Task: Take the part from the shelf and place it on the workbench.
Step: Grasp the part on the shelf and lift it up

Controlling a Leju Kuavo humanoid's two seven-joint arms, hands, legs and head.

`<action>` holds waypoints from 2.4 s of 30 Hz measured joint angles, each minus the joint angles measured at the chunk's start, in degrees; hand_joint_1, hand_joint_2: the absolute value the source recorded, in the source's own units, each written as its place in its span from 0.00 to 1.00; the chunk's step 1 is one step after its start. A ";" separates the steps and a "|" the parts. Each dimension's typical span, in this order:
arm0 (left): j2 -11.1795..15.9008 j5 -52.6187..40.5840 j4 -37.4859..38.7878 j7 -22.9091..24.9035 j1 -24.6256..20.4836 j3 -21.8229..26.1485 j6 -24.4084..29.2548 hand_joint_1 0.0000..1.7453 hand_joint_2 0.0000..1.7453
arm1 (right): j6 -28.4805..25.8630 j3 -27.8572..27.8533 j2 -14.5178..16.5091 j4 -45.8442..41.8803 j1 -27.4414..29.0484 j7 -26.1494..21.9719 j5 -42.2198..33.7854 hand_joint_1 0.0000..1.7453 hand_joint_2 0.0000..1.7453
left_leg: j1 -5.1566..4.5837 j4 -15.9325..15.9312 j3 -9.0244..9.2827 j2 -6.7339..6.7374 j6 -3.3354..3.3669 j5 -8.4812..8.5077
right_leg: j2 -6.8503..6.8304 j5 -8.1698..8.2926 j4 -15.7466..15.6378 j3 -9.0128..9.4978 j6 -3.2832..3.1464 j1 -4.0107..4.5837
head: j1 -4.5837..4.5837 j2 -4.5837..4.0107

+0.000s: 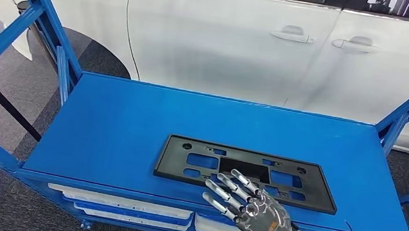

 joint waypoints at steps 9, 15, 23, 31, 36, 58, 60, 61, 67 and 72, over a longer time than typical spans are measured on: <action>0.15 0.00 0.00 0.04 -0.19 -0.02 0.00 0.00 0.00 | -0.06 3.10 -0.02 1.95 -0.85 0.69 0.93 0.00 1.00 | -0.32 3.91 -1.48 -0.05 -2.26 -2.85 | -0.06 4.32 -12.12 5.47 -2.52 0.06 | 0.00 0.00; 0.38 0.00 0.00 -0.01 0.08 -0.02 -0.11 0.00 0.00 | 0.15 5.52 -0.13 3.93 -1.55 1.11 1.50 0.00 1.00 | 0.39 12.98 -5.71 -0.02 -3.01 -4.96 | -0.08 4.19 -11.91 5.50 -2.75 0.14 | 0.00 0.00; 0.55 0.00 0.00 0.02 -0.27 -0.03 -0.03 0.00 0.00 | 1.29 9.73 0.34 10.98 -9.33 1.40 -1.82 0.00 1.00 | 0.30 0.14 -0.18 0.06 -0.70 0.00 | 0.23 3.27 -10.36 4.74 -0.51 0.19 | 0.00 0.00; 0.67 0.00 0.00 -0.04 -0.16 -0.06 -0.01 0.00 0.00 | 1.74 12.08 2.71 17.98 -14.07 3.54 -6.04 0.00 1.00 | 0.16 -0.02 -0.09 -0.03 -0.15 0.22 | 0.14 1.43 -1.37 0.20 -0.11 0.00 | 0.00 0.00; 0.66 0.00 0.00 -0.45 -0.28 -0.11 0.18 0.00 0.00 | 1.55 12.48 6.94 25.05 -18.46 5.13 -8.06 0.00 1.00 | -0.12 0.09 -0.34 -0.01 -1.41 0.19 | 0.34 4.63 -11.22 4.26 -1.46 0.54 | -0.01 0.00; 0.76 0.00 0.00 -1.32 0.20 0.06 0.92 0.00 0.00 | 5.99 10.41 18.79 50.62 -28.82 20.37 1.04 1.00 1.00 | 0.26 0.14 -1.19 0.09 0.00 0.99 | 0.14 -2.88 3.31 -2.18 0.11 0.20 | 0.00 0.00; 0.76 0.00 0.00 -1.34 0.34 0.20 0.99 0.00 0.00 | 6.14 9.46 19.20 51.63 -28.79 21.44 1.71 1.00 1.00 | 0.00 0.17 -1.19 0.06 0.06 1.01 | 0.14 -1.73 3.47 -2.16 -0.16 0.27 | 0.00 0.00; 0.76 0.00 0.00 -1.34 0.39 0.28 1.01 0.00 0.00 | 6.21 9.02 19.39 51.88 -28.80 21.84 1.94 1.00 1.00 | -0.17 0.16 -1.12 0.05 0.06 1.02 | 0.14 0.13 0.35 -0.54 -0.56 0.41 | 0.00 0.00; 0.46 -0.02 0.04 -1.56 0.25 0.50 1.10 0.00 0.00 | 5.99 6.45 20.27 52.40 -29.13 22.83 2.24 1.00 1.00 | -0.35 -0.07 -1.05 0.13 -1.02 1.28 | -0.23 4.48 -12.09 5.38 -2.74 1.51 | -0.01 0.00; 0.72 -0.02 0.04 -2.37 0.32 0.76 1.19 0.00 0.00 | 4.69 5.11 21.49 53.51 -29.25 22.52 2.16 1.00 1.00 | 0.11 10.23 -5.51 0.03 -2.43 -4.74 | -0.48 5.40 -13.58 6.13 -3.21 0.68 | -0.02 0.00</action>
